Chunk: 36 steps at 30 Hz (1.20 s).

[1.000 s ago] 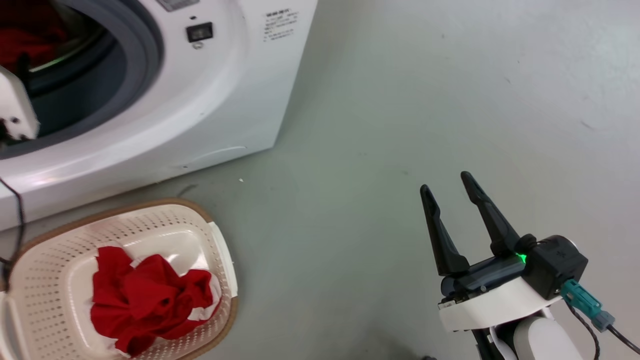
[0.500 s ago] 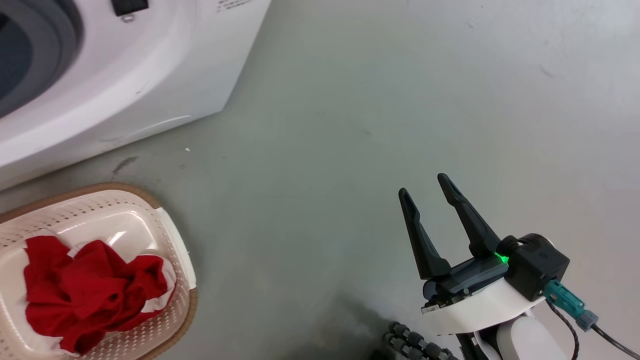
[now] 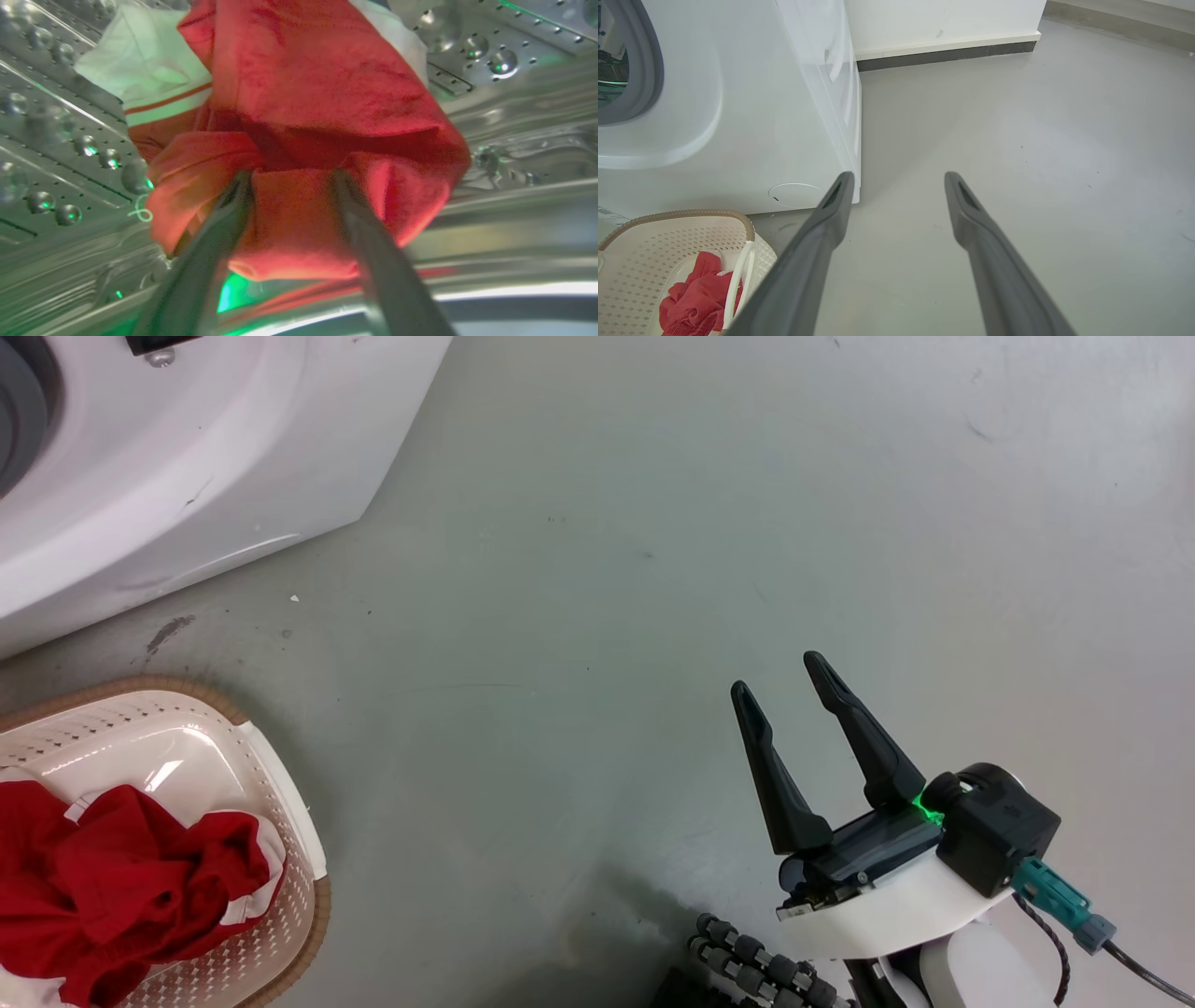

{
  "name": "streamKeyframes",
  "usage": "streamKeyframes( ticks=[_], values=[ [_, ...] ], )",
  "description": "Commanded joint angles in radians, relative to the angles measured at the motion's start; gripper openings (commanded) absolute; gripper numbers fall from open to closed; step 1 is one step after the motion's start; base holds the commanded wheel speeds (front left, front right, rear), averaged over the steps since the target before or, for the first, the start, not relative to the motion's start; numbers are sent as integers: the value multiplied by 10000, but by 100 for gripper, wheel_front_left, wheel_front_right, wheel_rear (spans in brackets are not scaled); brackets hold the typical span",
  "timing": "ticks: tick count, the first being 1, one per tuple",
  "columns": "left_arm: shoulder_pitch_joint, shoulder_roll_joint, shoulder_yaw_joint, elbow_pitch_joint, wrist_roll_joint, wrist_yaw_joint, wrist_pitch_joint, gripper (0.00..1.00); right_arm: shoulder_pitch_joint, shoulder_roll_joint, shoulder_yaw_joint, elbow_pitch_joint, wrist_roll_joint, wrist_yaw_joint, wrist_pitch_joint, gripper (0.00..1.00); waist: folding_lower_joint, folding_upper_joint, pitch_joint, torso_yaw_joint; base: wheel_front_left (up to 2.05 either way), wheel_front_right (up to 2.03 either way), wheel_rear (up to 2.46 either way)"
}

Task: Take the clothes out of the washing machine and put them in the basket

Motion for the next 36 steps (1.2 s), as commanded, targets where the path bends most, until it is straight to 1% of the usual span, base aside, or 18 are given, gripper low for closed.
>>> streamKeyframes(
  ticks=[1, 2, 4, 8, 12, 16, 21, 25, 30, 36],
  values=[
    [316, 39, -34, 36, -61, 59, 221, 14, -25, 16, 4, -54, 48, -7, -25, 100, -1, 0, -4, -3, 0, 0, 0],
    [348, 52, -14, -54, -106, 104, 270, 0, -51, 16, 6, -83, 60, -7, -25, 100, -1, 0, -4, -1, 0, 0, 0],
    [397, 80, 46, -245, -154, 250, 279, 0, -81, 16, -29, -117, 40, -7, -24, 100, -1, 0, -6, 9, 0, 0, 0],
    [448, 146, 166, -619, -112, 450, -298, 0, -113, 16, -72, -158, -13, -7, -25, 100, -1, 0, -19, 55, 0, 0, 0],
    [556, 60, 283, -668, 64, 650, -1455, 0, -182, 16, -107, -123, -41, -7, -25, 100, -1, 0, -127, 138, 0, 0, 0],
    [762, -217, 388, -354, 101, 847, -2633, 0, -250, 16, -157, -111, -41, -7, -25, 100, -1, 0, -300, 260, 0, 0, 0],
    [1062, -669, 574, 145, 64, 1080, -4422, 0, -264, 16, -306, -32, -171, -7, -24, 100, -1, 0, -547, 436, 0, 0, 0],
    [1264, -1081, 544, 561, 160, 1130, -5722, 0, -267, 15, -407, 30, -277, -7, -23, 100, -1, 0, -770, 624, 0, 0, 0],
    [1607, -1628, 487, 1228, 209, 1078, -7301, 0, -308, 15, -473, 92, -359, -7, -23, 100, -1, 0, -1166, 814, 0, 0, 0],
    [2088, -2360, 416, 2007, 147, 877, -9095, 0, -168, 15, -750, 265, -534, -7, 14, 100, -1, 0, -1986, 1117, 0, 0, 0]
  ],
)
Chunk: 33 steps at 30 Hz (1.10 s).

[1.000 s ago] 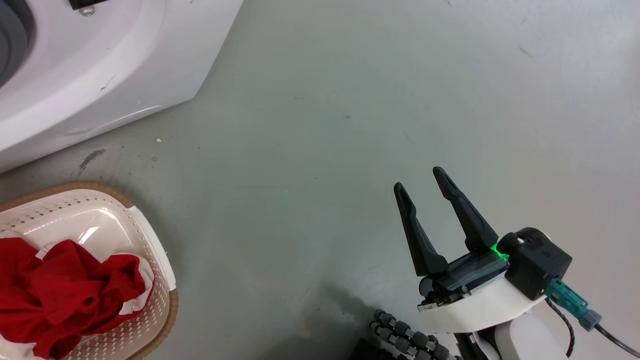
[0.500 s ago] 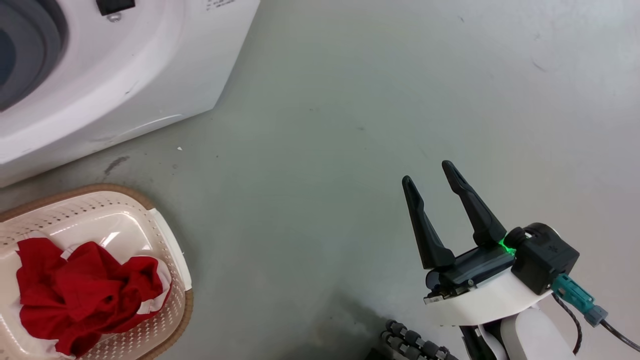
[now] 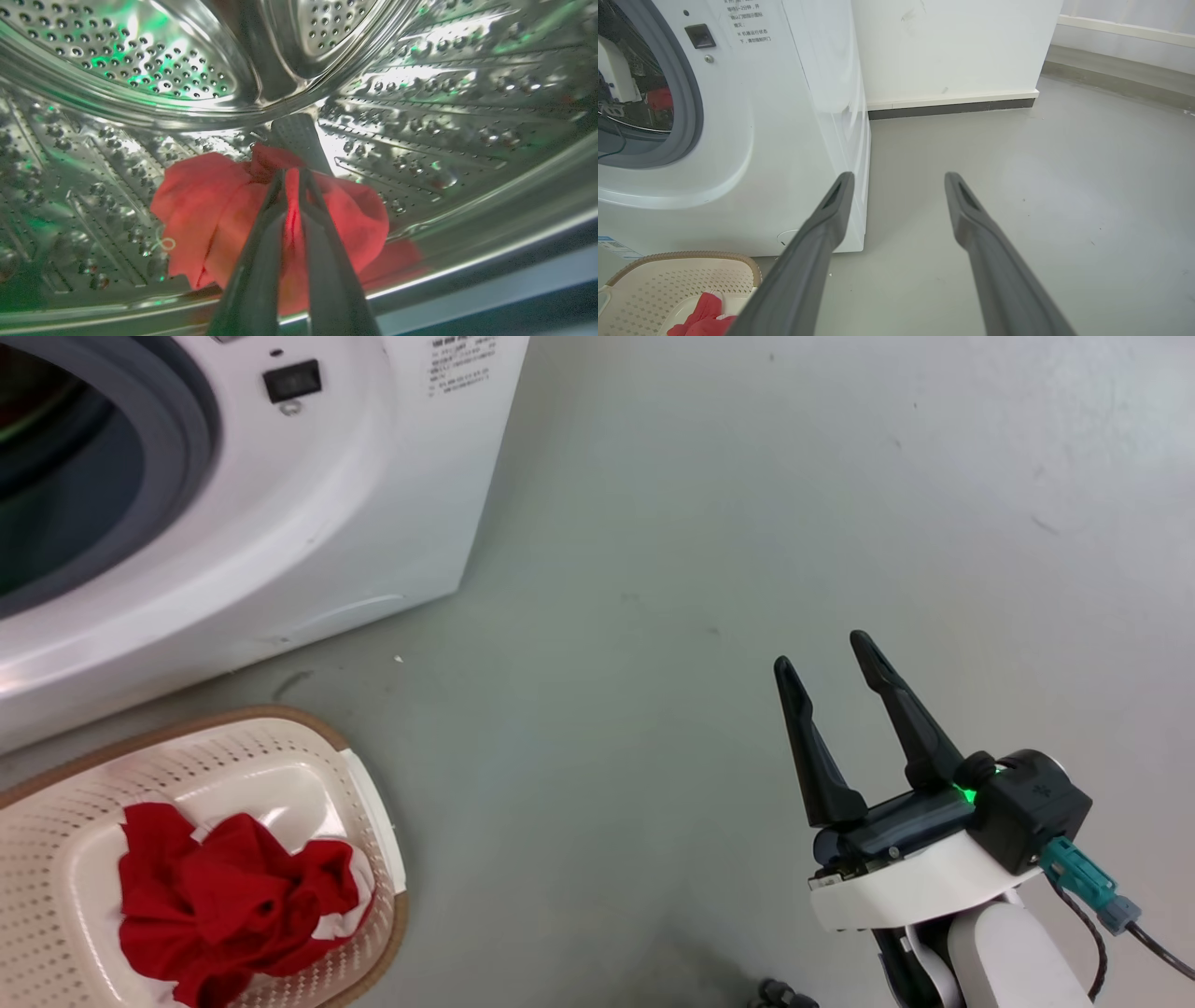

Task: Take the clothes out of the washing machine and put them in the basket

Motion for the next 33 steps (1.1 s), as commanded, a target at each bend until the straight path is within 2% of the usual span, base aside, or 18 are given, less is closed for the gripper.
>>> streamKeyframes(
  ticks=[1, 9, 20, 27, 33],
  values=[
    [207, -136, 76, 167, -108, -29, -394, 0, 70, 14, -66, 33, -69, -7, 24, 100, -1, 0, -477, 218, 0, 0, 0],
    [805, -869, 15, 776, -352, -383, -1711, 0, 386, 11, -454, 56, -195, -7, 238, 100, -1, 0, -1687, 735, 0, 0, 0],
    [1905, -1542, -179, 251, -423, -524, -2348, 0, 864, 11, -801, -40, -433, -7, 610, 100, -1, 0, -3190, 1469, 0, 0, 0],
    [2770, -1782, -242, -1381, -498, -261, -2399, 0, 1194, 13, -1085, -269, -575, -7, 932, 100, -1, 0, -3955, 2111, 0, 0, 0],
    [3774, -1582, -190, -3860, -655, 330, -1963, 0, 1396, 11, -1182, -496, -694, -7, 1138, 100, -1, 0, -4155, 2649, 0, 0, 0]
  ],
)
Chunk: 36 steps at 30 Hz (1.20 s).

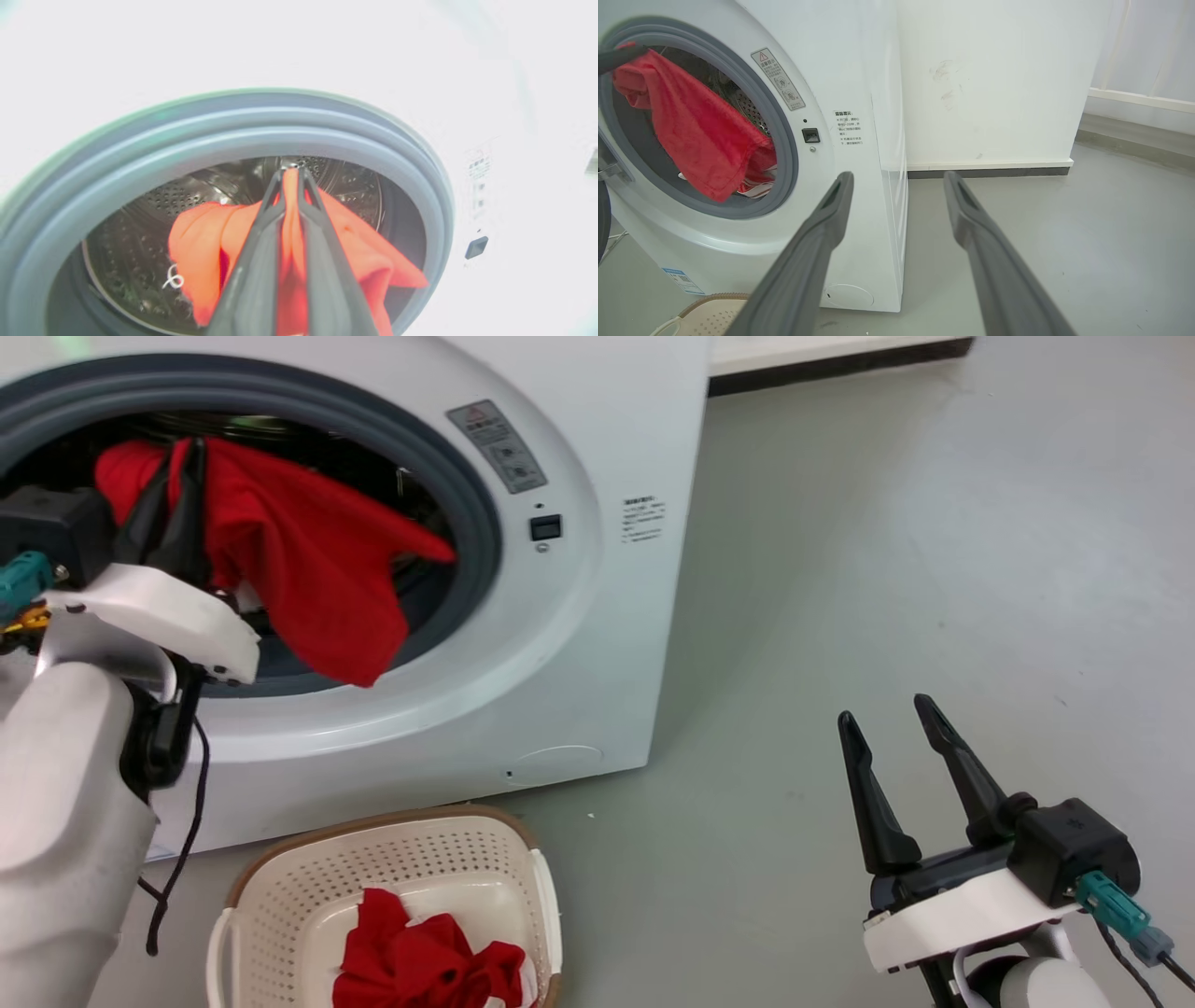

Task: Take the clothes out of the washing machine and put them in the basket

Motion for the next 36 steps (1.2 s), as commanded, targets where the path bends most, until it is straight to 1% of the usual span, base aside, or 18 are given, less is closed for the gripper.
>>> streamKeyframes(
  ticks=[1, 8, 11, 14, 18, 21, 25, 29, 36],
  values=[
    [222, 89, 17, -332, -19, 119, 58, 0, 146, 8, -23, -61, -28, -7, 33, 100, 2, 0, -101, 223, 0, 0, 0],
    [1658, 644, 213, -4069, -56, 1272, 903, 0, 126, 11, -78, -255, -166, -7, 218, 100, 2, 0, -87, 757, 0, 0, 0],
    [2464, 871, 318, -5375, -93, 1802, 1184, 0, 64, 11, -52, -329, -222, -7, 286, 100, 2, 0, -41, 932, 0, 0, 0],
    [3348, 1016, 430, -6327, -167, 2306, 1329, 0, 8, 10, -43, -386, -278, -7, 347, 100, 2, 0, 18, 1065, 0, 0, 0],
    [4510, 875, 369, -6844, -478, 2689, 1344, 0, -59, 11, -83, -491, -356, -7, 407, 100, 2, 0, 168, 1204, 0, 0, 0],
    [5185, 583, 390, -6578, -834, 2840, 1129, 0, -153, 11, -61, -601, -421, -7, 483, 100, 2, 0, 377, 1238, 0, 0, 0],
    [5760, 151, 387, -5563, -1258, 2701, 674, 0, -332, 10, 19, -712, -462, -7, 530, 100, 2, 0, 737, 1173, 0, 0, 0],
    [5829, -307, 446, -4285, -1589, 2401, 172, 0, -475, 10, 119, -816, -488, -7, 563, 100, 2, 0, 1234, 925, 0, 0, 0],
    [4991, -932, 537, -1798, -1758, 1732, -317, 0, -806, 10, 319, -1008, -449, -7, 495, 100, 2, 0, 2318, 192, 0, 0, 0]
  ],
)
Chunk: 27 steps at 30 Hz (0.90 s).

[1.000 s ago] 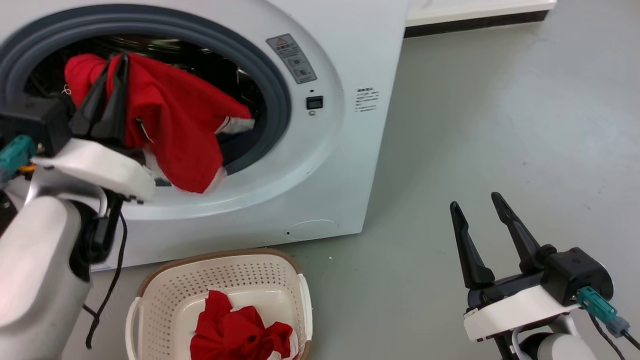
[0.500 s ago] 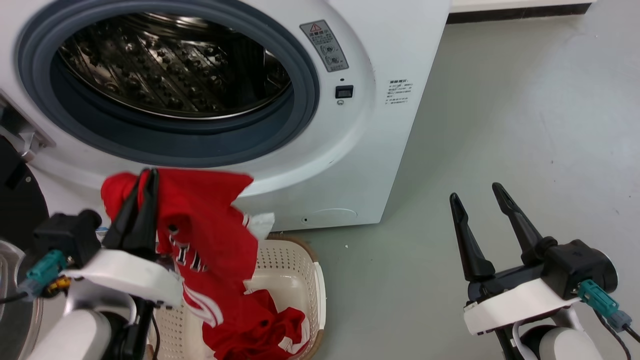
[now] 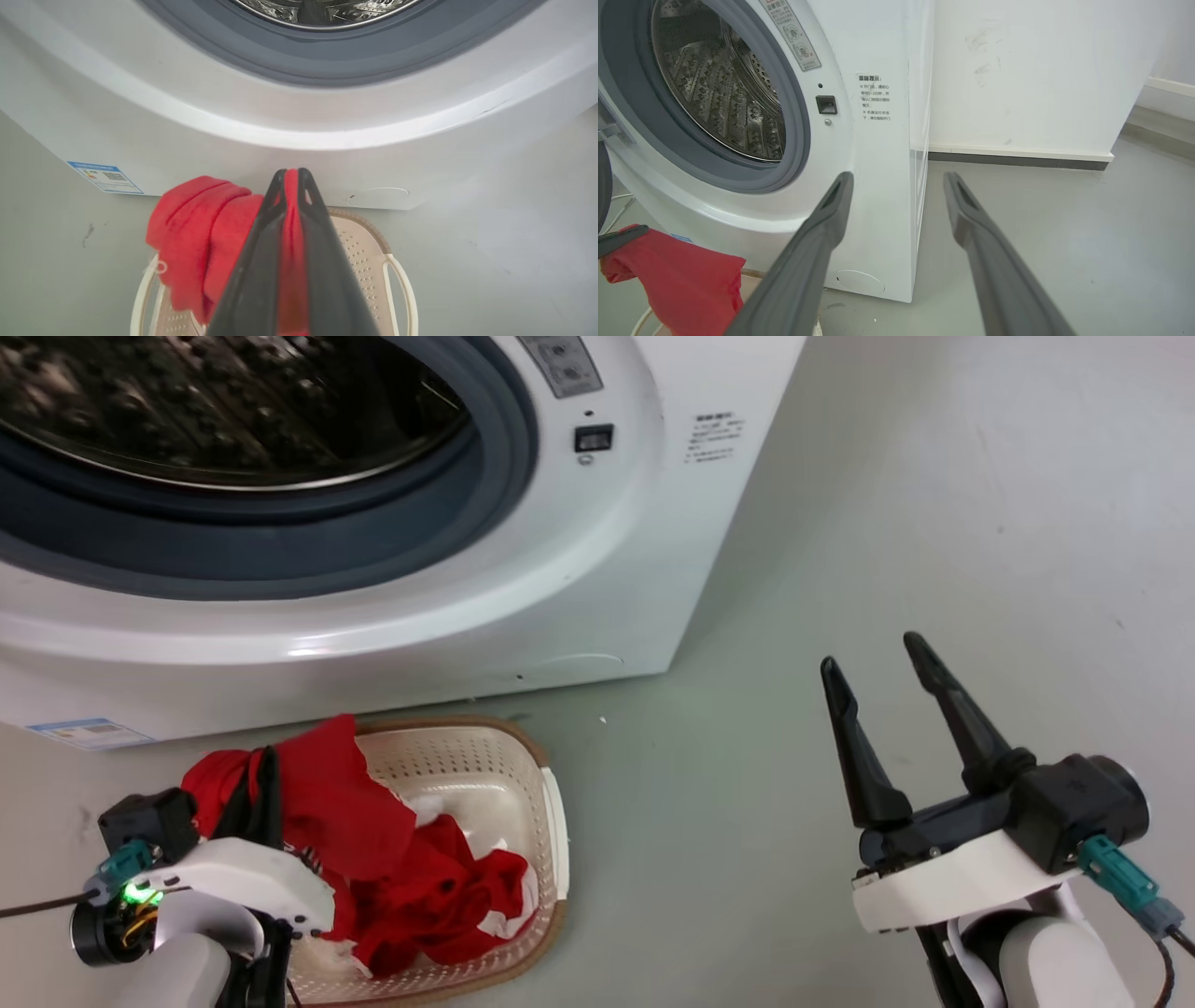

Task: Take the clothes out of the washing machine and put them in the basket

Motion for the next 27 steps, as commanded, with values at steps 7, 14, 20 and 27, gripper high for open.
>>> streamKeyframes(
  ticks=[7, 14, 20, 27],
  values=[
    [-1303, -403, -92, 2729, -1, -729, -149, 0, -398, 15, 122, -176, 127, -7, -226, 100, -1, 0, 1634, -1110, 0, 0, 0],
    [-2264, -696, -30, 5589, -155, -1255, -205, 0, -610, 15, 193, -270, 167, -7, -462, 100, -1, 0, 2619, -1397, 0, 0, 0],
    [-2754, -887, -130, 7393, -188, -1607, -96, 0, -794, 15, 259, -340, 131, -7, -538, 100, -1, 0, 3107, -1426, 0, 0, 0],
    [-3232, -1090, -50, 9045, -412, -1961, -64, 0, -837, 13, 403, -317, 193, -7, -603, 100, -1, 0, 3428, -1469, 0, 0, 0]
  ],
)
